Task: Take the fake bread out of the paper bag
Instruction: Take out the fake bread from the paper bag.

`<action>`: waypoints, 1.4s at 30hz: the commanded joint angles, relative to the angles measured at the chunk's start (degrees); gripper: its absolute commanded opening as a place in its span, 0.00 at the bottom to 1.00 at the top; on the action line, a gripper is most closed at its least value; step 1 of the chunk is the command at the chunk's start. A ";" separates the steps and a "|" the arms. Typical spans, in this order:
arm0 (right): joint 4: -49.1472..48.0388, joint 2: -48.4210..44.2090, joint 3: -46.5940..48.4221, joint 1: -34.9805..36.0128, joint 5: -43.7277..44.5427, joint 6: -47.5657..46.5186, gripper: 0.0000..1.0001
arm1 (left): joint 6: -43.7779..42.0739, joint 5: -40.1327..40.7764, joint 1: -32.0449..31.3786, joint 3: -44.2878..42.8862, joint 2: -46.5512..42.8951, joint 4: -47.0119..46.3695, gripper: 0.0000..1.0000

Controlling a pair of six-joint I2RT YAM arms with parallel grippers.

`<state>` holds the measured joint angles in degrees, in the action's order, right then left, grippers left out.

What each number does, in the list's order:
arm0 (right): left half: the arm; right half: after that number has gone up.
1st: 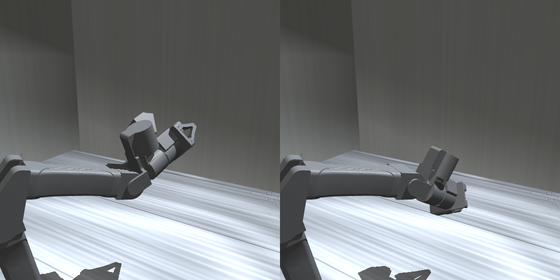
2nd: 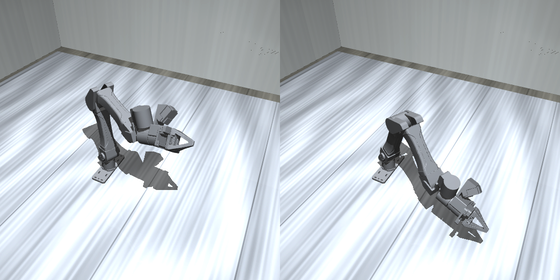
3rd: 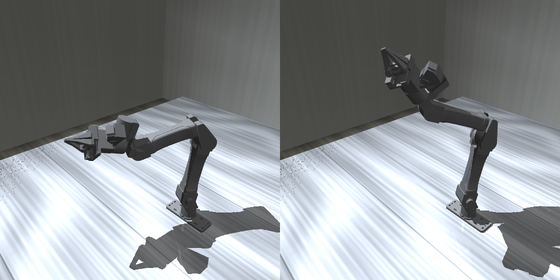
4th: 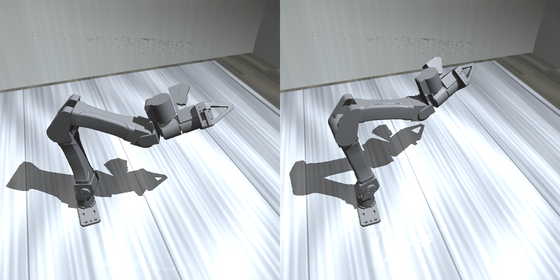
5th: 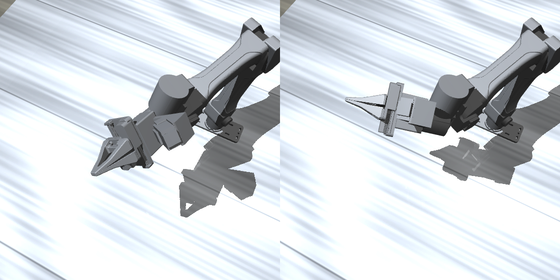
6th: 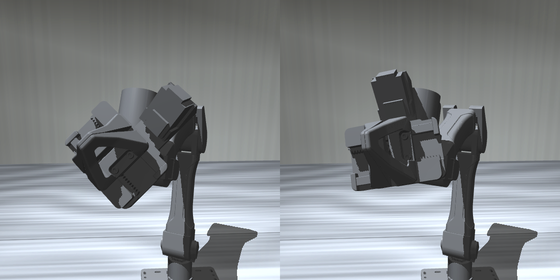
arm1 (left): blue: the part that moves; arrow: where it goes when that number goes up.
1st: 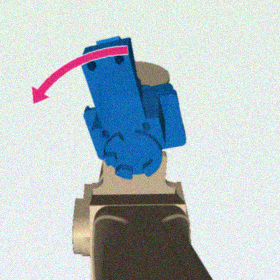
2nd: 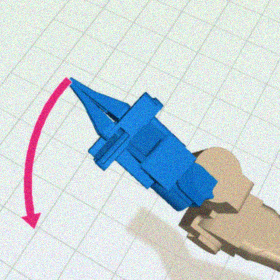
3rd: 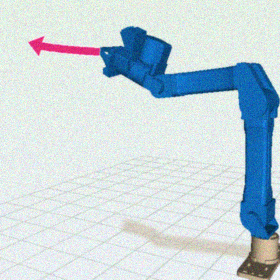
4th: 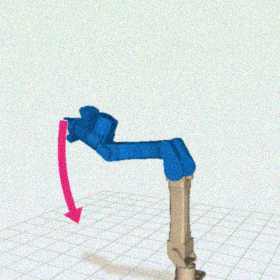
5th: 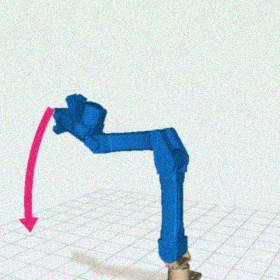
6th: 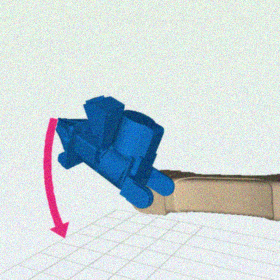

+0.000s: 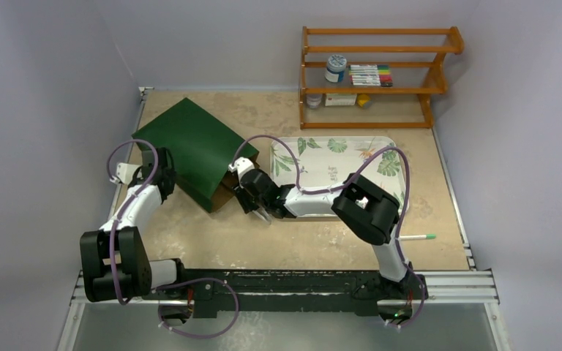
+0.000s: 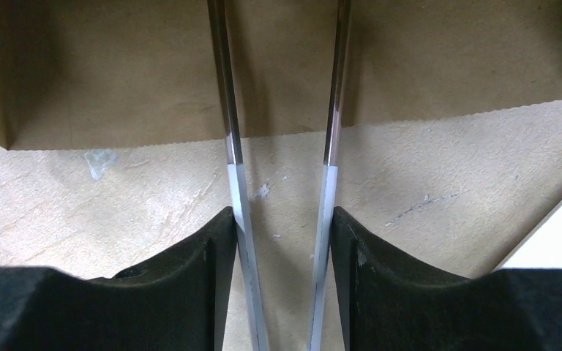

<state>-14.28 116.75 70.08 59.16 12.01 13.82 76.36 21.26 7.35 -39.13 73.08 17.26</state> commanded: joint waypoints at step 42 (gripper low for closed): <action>-5.37 4.63 9.21 -0.06 -5.50 -6.35 0.33 | -4.98 0.02 -0.24 -0.18 5.43 -4.96 0.24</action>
<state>-16.73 122.48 77.14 59.33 7.64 8.95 73.30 21.19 7.35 -39.13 79.00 14.17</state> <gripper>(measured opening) 0.418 0.243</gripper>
